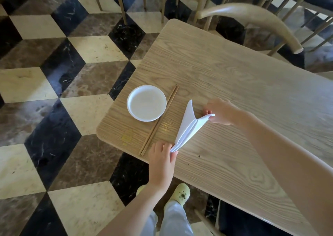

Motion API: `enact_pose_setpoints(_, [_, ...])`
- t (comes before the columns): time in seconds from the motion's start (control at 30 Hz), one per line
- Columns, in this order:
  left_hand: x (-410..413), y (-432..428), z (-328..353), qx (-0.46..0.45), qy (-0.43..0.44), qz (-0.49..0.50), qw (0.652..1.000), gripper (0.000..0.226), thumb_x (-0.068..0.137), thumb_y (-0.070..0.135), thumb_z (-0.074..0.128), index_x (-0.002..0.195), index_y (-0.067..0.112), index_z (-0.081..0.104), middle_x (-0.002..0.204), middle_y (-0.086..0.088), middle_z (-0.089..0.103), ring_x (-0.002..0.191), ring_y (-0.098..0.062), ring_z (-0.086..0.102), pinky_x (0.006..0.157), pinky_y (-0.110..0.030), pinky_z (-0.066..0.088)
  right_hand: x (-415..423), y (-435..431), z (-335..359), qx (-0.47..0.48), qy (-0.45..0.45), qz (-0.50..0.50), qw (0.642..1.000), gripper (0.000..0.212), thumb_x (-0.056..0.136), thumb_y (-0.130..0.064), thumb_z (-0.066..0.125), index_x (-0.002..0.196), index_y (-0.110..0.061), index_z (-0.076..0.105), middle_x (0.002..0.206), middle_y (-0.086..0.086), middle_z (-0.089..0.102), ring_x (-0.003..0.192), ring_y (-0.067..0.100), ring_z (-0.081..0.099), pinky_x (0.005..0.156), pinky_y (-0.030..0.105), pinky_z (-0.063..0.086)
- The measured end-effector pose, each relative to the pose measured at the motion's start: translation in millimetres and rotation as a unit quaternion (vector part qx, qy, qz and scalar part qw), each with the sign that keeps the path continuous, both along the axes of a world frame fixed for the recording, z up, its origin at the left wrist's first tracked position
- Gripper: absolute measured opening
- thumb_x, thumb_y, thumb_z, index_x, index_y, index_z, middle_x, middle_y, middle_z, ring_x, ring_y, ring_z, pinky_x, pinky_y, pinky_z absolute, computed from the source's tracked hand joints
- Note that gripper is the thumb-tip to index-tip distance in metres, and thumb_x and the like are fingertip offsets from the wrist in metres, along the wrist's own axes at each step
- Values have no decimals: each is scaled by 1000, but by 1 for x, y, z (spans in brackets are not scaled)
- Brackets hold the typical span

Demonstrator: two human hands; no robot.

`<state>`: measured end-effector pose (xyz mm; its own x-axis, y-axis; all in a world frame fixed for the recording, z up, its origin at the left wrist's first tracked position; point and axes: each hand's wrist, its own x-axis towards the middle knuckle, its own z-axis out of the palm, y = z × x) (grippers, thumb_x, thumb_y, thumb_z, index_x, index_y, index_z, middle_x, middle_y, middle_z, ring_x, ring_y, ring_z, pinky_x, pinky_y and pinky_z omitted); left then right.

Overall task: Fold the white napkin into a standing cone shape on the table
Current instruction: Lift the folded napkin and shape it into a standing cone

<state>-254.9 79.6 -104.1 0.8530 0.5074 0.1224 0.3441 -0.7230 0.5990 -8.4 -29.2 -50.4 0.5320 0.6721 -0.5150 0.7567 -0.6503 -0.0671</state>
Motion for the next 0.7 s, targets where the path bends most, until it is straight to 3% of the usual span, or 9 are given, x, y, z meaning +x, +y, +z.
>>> enact_pose_setpoints(0.17, [-4, 5, 2, -16, 0, -24, 1000, 23, 76, 17, 74, 94, 10, 62, 82, 0, 59, 76, -11, 49, 72, -24, 47, -7, 4, 13, -95, -16, 15, 995, 30, 85, -16, 42, 109, -21, 60, 117, 3, 51, 119, 24, 41, 90, 33, 31])
enact_pose_setpoints(0.3, [-11, 5, 9, -35, -12, -9, 999, 39, 73, 13, 78, 106, 5, 59, 94, -6, 62, 87, -16, 56, 78, -25, 48, -4, 7, 17, -166, -31, 10, 986, 38, 83, -7, 44, 113, -25, 58, 119, 3, 54, 116, 25, 45, 93, 36, 34])
enact_pose_setpoints(0.4, [-17, 6, 11, -43, -15, 6, 999, 46, 71, 14, 79, 110, 4, 58, 97, -8, 62, 92, -18, 56, 79, -28, 51, -2, 16, 26, -133, 17, -39, 990, 38, 85, -3, 41, 114, -21, 58, 118, 0, 57, 115, 26, 48, 94, 37, 38])
enact_pose_setpoints(0.47, [-19, 5, 13, -40, -24, 4, 999, 45, 70, 13, 80, 108, 6, 58, 95, -7, 61, 90, -15, 53, 77, -27, 51, -1, 27, 29, -27, 63, -113, 991, 25, 90, -7, 40, 101, -14, 61, 99, 3, 60, 95, 25, 54, 81, 32, 44])
enact_pose_setpoints(0.5, [-18, 4, 14, -39, -30, 1, 999, 43, 70, 13, 79, 107, 7, 58, 94, -7, 60, 89, -14, 52, 76, -26, 51, -2, 34, 29, 30, 91, -165, 982, 21, 90, -9, 39, 84, -13, 59, 82, 4, 57, 78, 23, 53, 69, 29, 42])
enact_pose_setpoints(0.57, [-16, 1, 15, -32, -34, -7, 999, 39, 71, 12, 78, 103, 8, 57, 91, -6, 60, 84, -15, 54, 72, -24, 50, -3, 48, 25, 110, 152, -282, 941, 29, 91, -17, 41, 64, -12, 47, 64, 6, 52, 55, 20, 46, 54, 25, 38])
enact_pose_setpoints(0.63, [-13, 1, 12, -21, -24, -11, 999, 33, 71, 11, 77, 98, 8, 58, 86, -5, 61, 78, -16, 55, 70, -21, 48, -7, 60, 19, 145, 179, -354, 907, 36, 92, -26, 47, 60, -10, 46, 63, 8, 58, 48, 19, 50, 46, 21, 42])
enact_pose_setpoints(0.7, [-11, 2, 9, -18, -9, -7, 1000, 28, 72, 10, 78, 94, 7, 61, 82, -4, 62, 74, -16, 56, 68, -19, 45, -10, 68, 12, 150, 177, -373, 898, 33, 89, -23, 53, 59, -11, 47, 60, 8, 57, 46, 17, 51, 36, 16, 40])
